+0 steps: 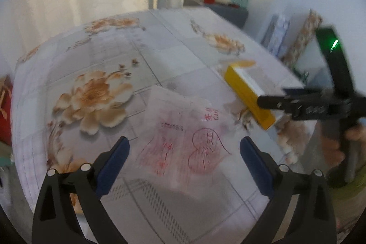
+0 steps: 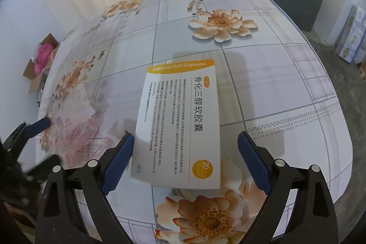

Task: Collect trash
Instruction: 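Close the left gripper on the clear plastic bag with red printing, then lift the plastic bag with the left gripper while the right gripper holds the box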

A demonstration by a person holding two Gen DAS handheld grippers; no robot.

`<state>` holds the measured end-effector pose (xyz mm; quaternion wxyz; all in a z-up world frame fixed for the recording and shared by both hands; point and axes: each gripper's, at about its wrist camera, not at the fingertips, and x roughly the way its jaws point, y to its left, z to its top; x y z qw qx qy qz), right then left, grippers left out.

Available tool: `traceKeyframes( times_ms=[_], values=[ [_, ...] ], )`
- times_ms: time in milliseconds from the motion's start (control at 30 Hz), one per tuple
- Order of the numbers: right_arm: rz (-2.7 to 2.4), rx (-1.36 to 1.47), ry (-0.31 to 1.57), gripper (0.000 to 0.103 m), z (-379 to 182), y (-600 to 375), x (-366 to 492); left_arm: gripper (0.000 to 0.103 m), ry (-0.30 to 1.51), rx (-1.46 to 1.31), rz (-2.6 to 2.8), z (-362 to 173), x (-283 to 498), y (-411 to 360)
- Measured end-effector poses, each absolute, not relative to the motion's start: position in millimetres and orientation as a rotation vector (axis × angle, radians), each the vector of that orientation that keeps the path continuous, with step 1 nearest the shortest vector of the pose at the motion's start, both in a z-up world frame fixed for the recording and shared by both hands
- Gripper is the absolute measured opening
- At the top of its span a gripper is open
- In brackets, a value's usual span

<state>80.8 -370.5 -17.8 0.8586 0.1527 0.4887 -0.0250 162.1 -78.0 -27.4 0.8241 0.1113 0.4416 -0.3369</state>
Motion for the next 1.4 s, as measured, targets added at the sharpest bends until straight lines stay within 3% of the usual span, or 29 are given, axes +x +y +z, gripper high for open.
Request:
traceKeyframes(
  times_ms=[367,733,1400],
  values=[
    [-0.018,0.323,1.030,0.087,-21.4,-371.1,81.7,0.090,0.995,0.328,-0.613,-57.8,182.8,-92.2],
    [-0.045,0.240,1.022,0.070,-18.2,-365.2,77.5,0.063,0.961,0.316,-0.546,-54.1,172.3,-89.5],
    [-0.059,0.277,0.998,0.069,-13.4,-371.4,47.6,0.059,0.919,0.244,-0.498,-43.1,143.5,-74.0]
  ],
)
